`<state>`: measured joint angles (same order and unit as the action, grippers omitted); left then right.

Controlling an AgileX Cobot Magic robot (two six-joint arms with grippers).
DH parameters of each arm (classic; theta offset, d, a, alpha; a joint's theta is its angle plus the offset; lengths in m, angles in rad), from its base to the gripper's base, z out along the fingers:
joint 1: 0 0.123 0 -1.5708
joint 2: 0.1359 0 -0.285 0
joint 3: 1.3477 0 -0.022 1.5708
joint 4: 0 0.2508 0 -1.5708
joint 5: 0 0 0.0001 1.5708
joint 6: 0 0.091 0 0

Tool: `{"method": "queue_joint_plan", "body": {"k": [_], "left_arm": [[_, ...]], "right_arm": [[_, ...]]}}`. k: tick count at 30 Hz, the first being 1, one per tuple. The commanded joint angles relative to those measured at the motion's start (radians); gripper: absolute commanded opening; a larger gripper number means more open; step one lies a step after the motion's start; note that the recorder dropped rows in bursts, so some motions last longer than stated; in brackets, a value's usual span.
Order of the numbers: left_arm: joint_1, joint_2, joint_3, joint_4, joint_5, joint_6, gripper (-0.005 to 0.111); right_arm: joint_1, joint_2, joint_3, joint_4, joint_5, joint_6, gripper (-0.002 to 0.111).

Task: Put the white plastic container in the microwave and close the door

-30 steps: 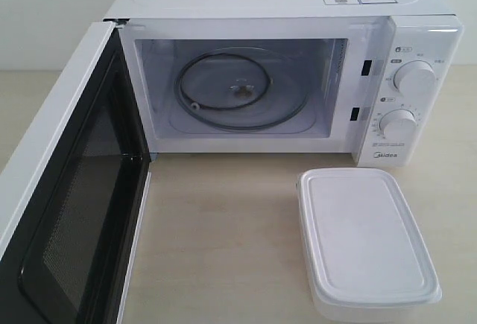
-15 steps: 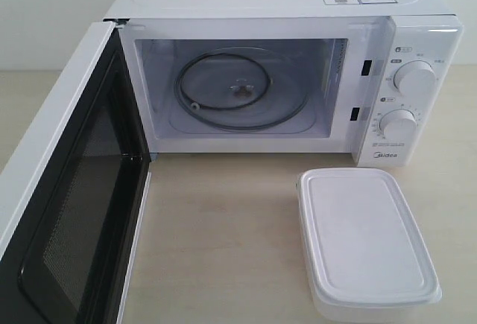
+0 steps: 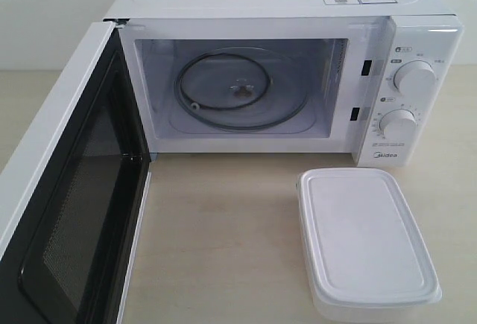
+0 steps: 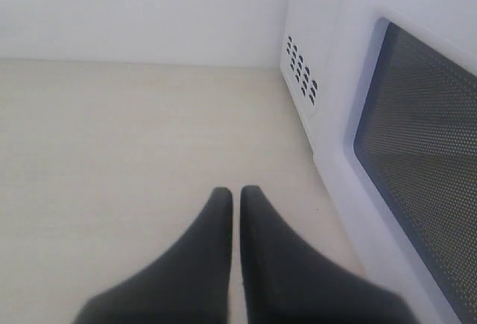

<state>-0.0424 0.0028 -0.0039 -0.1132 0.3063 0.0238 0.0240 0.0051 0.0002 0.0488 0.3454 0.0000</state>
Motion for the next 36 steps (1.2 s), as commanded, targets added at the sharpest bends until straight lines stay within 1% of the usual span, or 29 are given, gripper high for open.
{"method": "queue_joint_plan", "body": {"k": [1,5,7,13,17,23,27,31,36], "left_arm": [[0.002,-0.003,0.004,-0.002,0.000,-0.009,0.004],[0.002,-0.003,0.004,-0.002,0.000,-0.009,0.004],[0.002,-0.003,0.004,-0.002,0.000,-0.009,0.004],[0.002,-0.003,0.004,-0.002,0.000,-0.009,0.004],[0.002,-0.003,0.004,-0.002,0.000,-0.009,0.004],[0.002,-0.003,0.004,-0.002,0.000,-0.009,0.004],[0.002,-0.003,0.004,-0.002,0.000,-0.009,0.004],[0.002,-0.003,0.004,-0.002,0.000,-0.009,0.004],[0.002,-0.003,0.004,-0.002,0.000,-0.009,0.004]], "right_arm": [[-0.004,-0.005,0.000,-0.002,-0.012,0.000,0.000],[-0.004,-0.005,0.000,-0.014,-0.017,0.000,0.000],[-0.004,-0.005,0.000,-0.014,-0.052,-0.007,0.000],[-0.004,-0.005,0.000,-0.010,-0.255,0.000,0.000],[-0.004,-0.005,0.000,-0.010,-0.352,-0.007,0.000],[-0.004,-0.005,0.000,-0.010,-0.587,-0.010,0.000],[-0.004,-0.005,-0.018,-0.010,-0.595,-0.056,0.000],[-0.004,0.104,-0.105,-0.010,-0.620,-0.122,0.000],[-0.004,0.358,-0.211,-0.010,-0.630,-0.131,0.000]]}}
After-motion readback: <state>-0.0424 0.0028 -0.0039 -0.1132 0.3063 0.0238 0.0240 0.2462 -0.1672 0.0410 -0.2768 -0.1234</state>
